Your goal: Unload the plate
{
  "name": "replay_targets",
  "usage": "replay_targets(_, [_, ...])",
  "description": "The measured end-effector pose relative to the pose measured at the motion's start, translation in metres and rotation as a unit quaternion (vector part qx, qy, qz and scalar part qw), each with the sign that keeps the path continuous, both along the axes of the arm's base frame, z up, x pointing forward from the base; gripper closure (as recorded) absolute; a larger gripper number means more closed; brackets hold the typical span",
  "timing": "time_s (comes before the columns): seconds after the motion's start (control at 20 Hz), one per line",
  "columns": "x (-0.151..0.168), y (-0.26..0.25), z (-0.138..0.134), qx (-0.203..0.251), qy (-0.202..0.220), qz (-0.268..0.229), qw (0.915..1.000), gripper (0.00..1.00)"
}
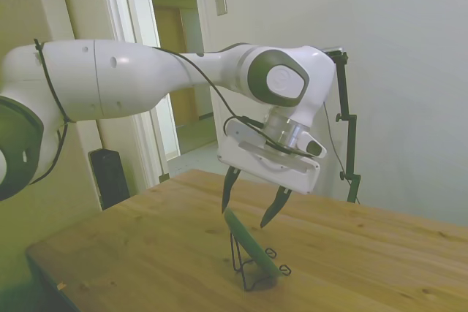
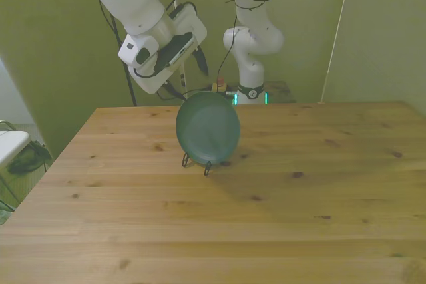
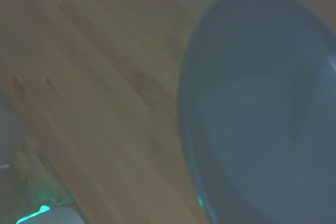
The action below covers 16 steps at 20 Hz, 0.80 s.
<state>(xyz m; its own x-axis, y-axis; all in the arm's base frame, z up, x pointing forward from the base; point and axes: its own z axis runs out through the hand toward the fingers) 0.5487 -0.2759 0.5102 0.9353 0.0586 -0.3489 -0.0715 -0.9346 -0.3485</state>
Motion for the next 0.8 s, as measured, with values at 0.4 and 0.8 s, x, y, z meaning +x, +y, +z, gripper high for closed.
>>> replay_targets(0.4, [0.008,0.021,-0.003,0.055,-0.012,0.055,0.9969,0.00])
replay_targets(0.8, [0.008,0.025,-0.020,0.097,0.038,0.063,0.9925,1.00])
